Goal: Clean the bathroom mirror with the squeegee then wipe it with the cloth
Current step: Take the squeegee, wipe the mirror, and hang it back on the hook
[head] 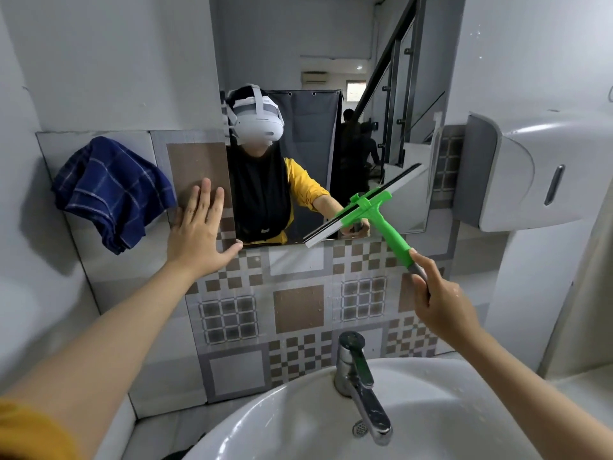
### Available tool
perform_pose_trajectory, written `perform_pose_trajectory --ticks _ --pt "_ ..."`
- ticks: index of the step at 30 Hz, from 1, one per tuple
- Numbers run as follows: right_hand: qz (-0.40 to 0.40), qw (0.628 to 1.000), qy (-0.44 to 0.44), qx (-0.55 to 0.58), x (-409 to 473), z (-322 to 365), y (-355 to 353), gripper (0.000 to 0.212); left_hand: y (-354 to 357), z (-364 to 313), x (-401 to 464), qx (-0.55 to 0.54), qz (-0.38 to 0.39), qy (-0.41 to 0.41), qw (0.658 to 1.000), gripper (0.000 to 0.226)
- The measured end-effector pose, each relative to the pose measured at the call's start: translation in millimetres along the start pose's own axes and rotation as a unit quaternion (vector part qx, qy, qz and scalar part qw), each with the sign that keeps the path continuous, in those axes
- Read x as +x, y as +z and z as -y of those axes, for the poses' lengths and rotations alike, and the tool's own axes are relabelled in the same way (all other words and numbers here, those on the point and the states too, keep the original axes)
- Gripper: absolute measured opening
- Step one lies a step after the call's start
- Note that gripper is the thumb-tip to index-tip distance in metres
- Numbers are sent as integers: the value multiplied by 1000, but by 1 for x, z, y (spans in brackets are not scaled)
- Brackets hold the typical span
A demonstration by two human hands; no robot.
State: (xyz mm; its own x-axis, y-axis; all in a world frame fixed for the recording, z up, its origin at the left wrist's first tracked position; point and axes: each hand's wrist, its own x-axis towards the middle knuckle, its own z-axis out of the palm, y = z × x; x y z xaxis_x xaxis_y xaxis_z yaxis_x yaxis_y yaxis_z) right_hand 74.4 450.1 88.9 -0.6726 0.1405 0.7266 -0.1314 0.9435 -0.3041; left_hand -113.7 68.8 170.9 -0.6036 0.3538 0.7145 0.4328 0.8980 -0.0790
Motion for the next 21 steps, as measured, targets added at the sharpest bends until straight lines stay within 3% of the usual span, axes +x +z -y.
perform_pose_trajectory --ticks 13,21 --pt "32 997 61 26 -21 -42 -11 43 -8 -14 0 12 10 -27 1000 109" --pt "27 965 184 183 -33 -8 6 40 -8 -13 0 9 11 -27 1000 108"
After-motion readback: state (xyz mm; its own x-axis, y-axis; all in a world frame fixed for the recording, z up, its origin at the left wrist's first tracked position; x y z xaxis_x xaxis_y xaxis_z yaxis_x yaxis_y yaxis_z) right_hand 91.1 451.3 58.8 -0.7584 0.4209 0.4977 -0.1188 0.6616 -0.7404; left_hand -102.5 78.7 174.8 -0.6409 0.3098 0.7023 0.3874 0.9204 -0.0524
